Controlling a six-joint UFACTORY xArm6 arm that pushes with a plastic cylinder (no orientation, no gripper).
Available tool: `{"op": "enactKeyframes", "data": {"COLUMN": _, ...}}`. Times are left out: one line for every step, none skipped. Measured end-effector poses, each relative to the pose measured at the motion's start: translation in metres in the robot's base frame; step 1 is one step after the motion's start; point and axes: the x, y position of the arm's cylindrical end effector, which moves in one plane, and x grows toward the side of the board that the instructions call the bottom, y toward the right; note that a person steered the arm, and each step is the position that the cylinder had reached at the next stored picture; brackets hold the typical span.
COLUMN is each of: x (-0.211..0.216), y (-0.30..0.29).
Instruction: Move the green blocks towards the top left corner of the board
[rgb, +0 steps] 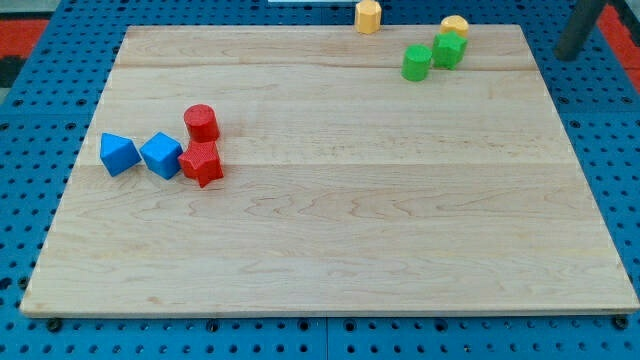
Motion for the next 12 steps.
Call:
{"op": "enactKeyframes", "data": {"x": -0.015, "y": -0.045}}
{"op": "enactKeyframes", "data": {"x": -0.017, "y": -0.068}}
{"op": "enactKeyframes", "data": {"x": -0.016, "y": -0.133}}
{"op": "enactKeyframes", "data": {"x": 0.002, "y": -0.149}}
{"op": "enactKeyframes", "data": {"x": 0.03, "y": -0.171}}
{"op": "enactKeyframes", "data": {"x": 0.05, "y": -0.24}}
{"op": "enactKeyframes", "data": {"x": 0.068, "y": -0.237}}
{"op": "enactKeyframes", "data": {"x": 0.103, "y": -0.247}}
{"op": "enactKeyframes", "data": {"x": 0.072, "y": -0.299}}
{"op": "enactKeyframes", "data": {"x": 0.053, "y": -0.331}}
{"op": "enactKeyframes", "data": {"x": 0.051, "y": -0.292}}
{"op": "enactKeyframes", "data": {"x": 0.042, "y": -0.299}}
